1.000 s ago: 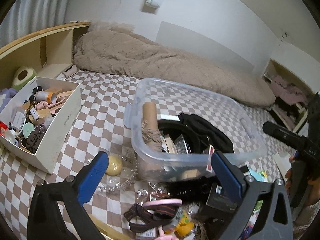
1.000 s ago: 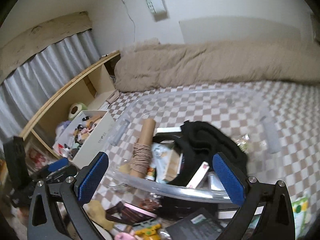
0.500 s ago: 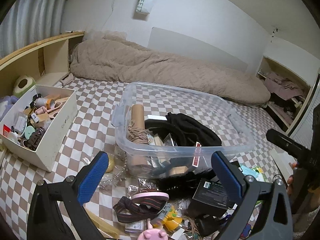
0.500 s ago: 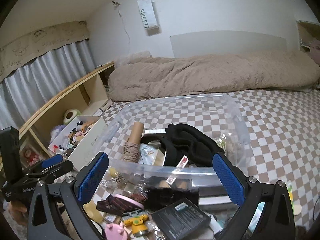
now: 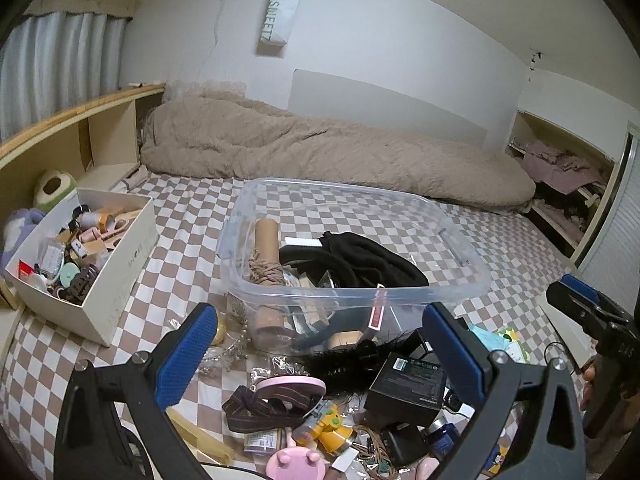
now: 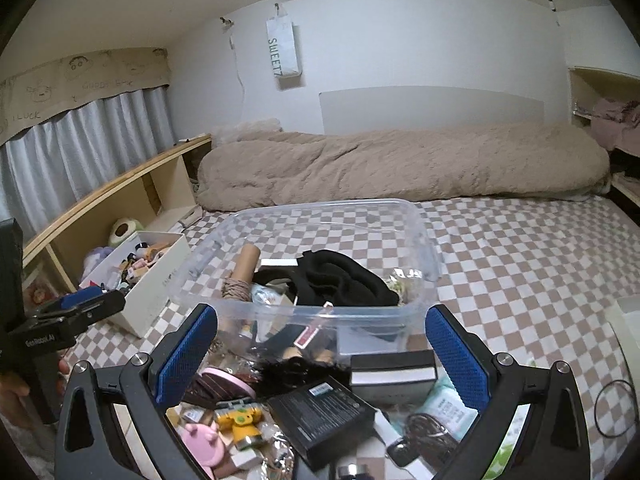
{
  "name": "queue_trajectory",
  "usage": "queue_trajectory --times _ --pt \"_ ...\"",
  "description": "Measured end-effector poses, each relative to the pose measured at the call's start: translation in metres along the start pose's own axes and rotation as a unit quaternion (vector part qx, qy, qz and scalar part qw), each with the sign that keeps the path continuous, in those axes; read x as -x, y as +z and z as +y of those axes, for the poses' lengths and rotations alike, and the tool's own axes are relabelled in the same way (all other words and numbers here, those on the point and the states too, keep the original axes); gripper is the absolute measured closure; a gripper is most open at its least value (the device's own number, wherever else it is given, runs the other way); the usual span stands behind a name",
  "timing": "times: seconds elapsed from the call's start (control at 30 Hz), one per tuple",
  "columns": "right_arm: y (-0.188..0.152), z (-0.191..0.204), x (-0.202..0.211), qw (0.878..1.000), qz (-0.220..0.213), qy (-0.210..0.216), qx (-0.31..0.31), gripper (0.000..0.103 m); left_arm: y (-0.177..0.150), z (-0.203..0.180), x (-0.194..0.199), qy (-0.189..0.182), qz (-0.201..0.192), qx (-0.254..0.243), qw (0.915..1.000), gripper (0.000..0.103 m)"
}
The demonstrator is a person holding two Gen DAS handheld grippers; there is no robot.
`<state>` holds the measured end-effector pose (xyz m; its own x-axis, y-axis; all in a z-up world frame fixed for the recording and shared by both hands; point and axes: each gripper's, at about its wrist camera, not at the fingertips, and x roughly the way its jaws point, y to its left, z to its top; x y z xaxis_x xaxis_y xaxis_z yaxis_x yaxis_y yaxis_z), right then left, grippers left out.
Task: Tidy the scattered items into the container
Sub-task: 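Withdraw both tools from the container back toward the scattered items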
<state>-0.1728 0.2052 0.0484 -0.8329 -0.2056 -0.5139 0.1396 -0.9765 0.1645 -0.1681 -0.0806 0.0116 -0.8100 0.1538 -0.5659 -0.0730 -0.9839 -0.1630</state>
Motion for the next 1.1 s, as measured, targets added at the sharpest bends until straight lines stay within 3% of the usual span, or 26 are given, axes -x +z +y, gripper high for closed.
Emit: queue_trajectory --times 0.33,0.77,1.1 --pt "-0.016 -0.012 0.03 1.0 -0.015 -0.016 -0.006 0.0 -0.01 -0.021 0.022 0.022 -0.008 -0.032 0.9992 0.0" --pt "-0.031 -0.024 0.075 0.999 -0.045 -0.025 -0.008 0.0 -0.03 -0.024 0.06 0.044 -0.038 -0.014 0.9982 0.0" --pt "-0.05 -0.032 0.107 0.997 -0.066 -0.027 -0.004 0.0 -0.055 -0.036 0.094 0.039 -0.065 -0.011 0.997 0.0"
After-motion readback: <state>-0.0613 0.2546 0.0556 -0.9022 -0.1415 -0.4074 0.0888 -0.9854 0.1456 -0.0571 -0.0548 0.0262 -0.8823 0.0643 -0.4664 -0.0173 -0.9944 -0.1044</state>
